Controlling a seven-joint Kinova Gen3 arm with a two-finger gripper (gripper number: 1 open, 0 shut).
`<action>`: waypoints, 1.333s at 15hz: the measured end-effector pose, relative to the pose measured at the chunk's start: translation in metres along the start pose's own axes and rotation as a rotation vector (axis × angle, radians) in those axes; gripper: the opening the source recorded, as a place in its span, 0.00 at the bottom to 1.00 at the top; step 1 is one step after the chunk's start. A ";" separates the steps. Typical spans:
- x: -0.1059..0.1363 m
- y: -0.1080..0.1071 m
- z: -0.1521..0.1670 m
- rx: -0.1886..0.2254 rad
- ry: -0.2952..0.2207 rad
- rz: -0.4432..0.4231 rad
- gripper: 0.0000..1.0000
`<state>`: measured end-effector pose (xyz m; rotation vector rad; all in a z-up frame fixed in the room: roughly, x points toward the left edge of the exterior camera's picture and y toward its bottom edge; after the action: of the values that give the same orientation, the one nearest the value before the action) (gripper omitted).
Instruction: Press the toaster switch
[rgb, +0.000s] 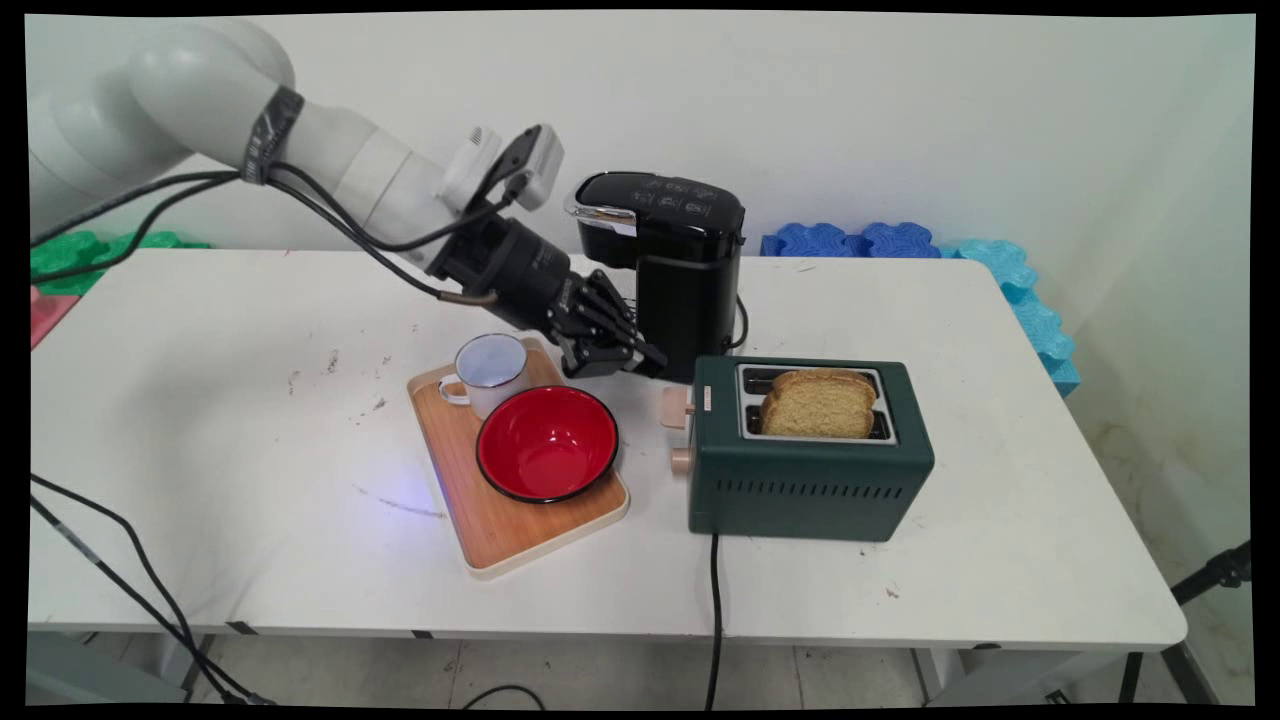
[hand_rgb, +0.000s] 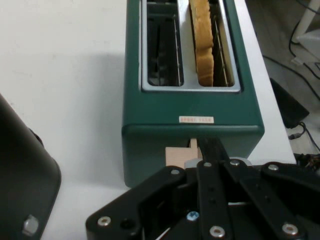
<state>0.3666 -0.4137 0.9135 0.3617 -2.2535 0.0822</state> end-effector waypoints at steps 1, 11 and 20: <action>-0.001 0.000 0.002 -0.001 -0.003 0.000 0.00; -0.015 -0.004 0.030 -0.010 -0.025 0.009 0.00; -0.022 -0.006 0.049 -0.009 -0.014 0.021 0.00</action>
<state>0.3453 -0.4234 0.8646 0.3349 -2.2706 0.0813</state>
